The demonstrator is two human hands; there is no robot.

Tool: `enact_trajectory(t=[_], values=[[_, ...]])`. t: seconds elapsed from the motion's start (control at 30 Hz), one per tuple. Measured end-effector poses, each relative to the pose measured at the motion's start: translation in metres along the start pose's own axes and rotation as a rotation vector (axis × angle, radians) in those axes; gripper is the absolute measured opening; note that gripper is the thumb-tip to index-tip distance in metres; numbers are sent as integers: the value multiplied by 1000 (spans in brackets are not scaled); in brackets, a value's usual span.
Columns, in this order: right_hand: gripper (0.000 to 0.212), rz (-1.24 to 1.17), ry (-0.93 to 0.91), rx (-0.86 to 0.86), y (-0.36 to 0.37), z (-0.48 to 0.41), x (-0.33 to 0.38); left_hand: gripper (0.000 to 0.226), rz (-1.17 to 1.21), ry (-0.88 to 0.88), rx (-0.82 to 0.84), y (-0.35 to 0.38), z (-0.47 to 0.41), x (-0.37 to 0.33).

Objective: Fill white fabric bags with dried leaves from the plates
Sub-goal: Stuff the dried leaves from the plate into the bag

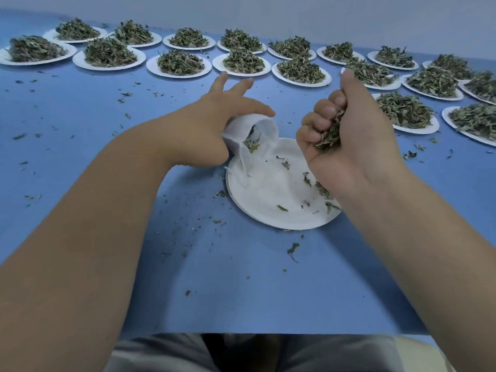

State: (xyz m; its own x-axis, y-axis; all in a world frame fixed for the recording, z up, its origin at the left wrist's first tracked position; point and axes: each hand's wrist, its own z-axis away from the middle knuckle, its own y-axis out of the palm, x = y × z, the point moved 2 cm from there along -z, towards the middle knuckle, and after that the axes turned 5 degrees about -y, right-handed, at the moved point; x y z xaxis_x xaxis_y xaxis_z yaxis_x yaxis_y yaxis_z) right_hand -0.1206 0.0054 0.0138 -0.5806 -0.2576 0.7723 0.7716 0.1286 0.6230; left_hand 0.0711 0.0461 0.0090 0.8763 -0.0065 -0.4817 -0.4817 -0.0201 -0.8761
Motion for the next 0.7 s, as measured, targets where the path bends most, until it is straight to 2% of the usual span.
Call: enact_trajectory(t=[0.17, 0.27, 0.37, 0.5, 0.7], values=[[48, -164, 28, 24, 13, -7, 4, 54, -47, -32, -98, 8, -16, 4], [47, -210, -1, 52, 22, -11, 8, 53, -20, -49, -222, 6, -19, 5], [46, -231, -7, 31, 26, -16, 10, 35, 55, 13, -377, 2, -11, -1], [44, -248, -51, 10, 27, -23, 15, 42, -65, 22, -381, 8, 1, -16], [47, -243, -82, 42, 29, -28, 16, 40, -137, -41, -339, 18, -2, -20]])
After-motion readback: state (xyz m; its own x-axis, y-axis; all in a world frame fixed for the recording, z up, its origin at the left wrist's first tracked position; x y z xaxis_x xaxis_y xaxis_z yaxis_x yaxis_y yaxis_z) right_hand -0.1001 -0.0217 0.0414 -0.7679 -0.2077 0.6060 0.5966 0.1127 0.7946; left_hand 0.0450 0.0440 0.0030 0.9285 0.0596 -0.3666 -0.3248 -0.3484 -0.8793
